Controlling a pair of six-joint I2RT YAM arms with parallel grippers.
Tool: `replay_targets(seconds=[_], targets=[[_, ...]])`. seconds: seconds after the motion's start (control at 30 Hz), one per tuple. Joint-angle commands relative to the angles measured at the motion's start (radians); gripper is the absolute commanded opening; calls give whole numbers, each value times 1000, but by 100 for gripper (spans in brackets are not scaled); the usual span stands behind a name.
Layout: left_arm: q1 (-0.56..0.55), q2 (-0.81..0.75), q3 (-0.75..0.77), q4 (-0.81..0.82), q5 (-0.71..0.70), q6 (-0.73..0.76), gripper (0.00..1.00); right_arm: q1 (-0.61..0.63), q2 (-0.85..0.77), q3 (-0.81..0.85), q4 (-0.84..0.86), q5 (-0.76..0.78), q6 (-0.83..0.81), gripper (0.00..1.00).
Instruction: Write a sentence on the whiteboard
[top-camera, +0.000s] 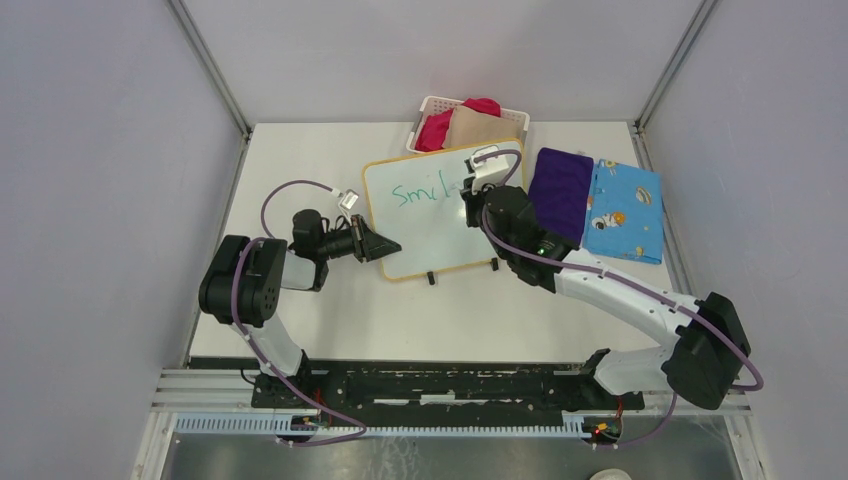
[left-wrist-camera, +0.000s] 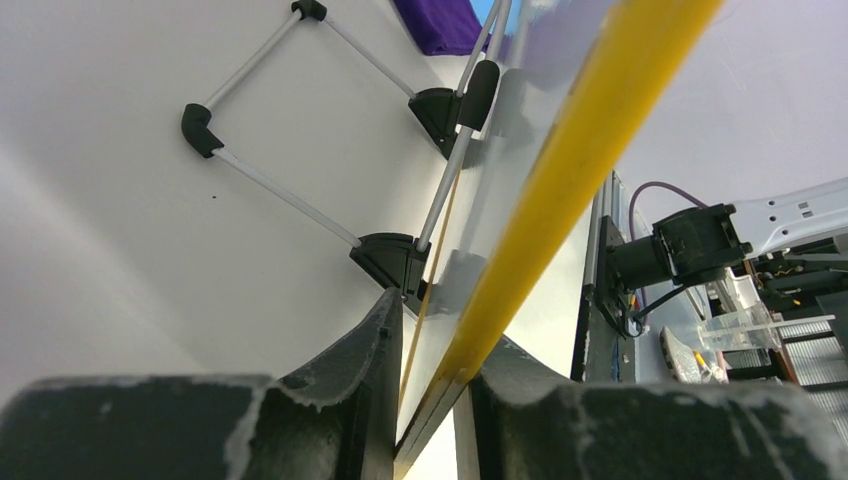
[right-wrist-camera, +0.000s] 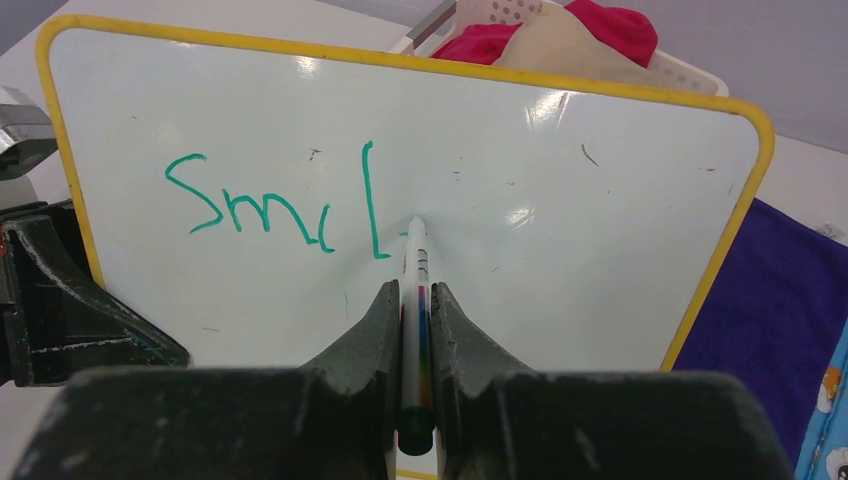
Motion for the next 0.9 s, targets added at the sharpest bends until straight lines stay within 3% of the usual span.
replay_targets(seconds=[0.0, 0.47, 0.87], targets=[[-3, -13, 23, -19, -3, 29, 23, -3, 9, 51, 21, 12, -8, 0], [-5, -12, 27, -32, -3, 36, 21, -3, 32, 50, 20, -37, -2, 0], [-5, -13, 28, -44, -3, 42, 18, -3, -8, -52, 27, -34, 23, 0]])
